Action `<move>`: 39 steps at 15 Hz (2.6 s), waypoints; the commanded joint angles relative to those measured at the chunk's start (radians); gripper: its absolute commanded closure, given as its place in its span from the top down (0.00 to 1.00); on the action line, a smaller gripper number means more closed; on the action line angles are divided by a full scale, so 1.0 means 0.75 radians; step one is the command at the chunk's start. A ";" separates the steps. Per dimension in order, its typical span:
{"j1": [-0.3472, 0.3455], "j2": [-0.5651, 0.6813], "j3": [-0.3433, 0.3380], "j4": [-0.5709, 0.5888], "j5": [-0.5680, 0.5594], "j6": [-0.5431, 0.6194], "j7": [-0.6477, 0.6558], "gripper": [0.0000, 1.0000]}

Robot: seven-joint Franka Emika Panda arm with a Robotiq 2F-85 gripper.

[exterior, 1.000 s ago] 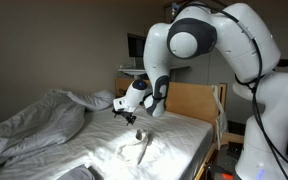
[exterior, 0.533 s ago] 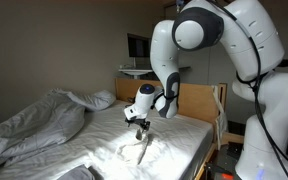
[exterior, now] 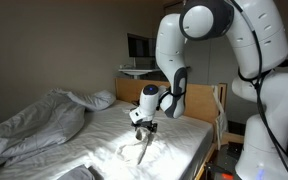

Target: Fold the left white towel in half

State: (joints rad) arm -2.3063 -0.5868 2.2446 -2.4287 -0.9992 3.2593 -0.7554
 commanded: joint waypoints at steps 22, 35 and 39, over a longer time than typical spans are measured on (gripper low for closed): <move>0.423 -0.551 -0.091 0.103 0.731 0.061 0.633 1.00; 0.319 -0.828 -0.068 0.328 0.864 0.044 0.684 0.20; 0.260 -0.842 -0.081 0.367 0.864 0.050 0.678 0.01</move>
State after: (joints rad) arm -2.0686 -1.2184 2.1881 -2.1744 -0.3589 3.2999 -0.2476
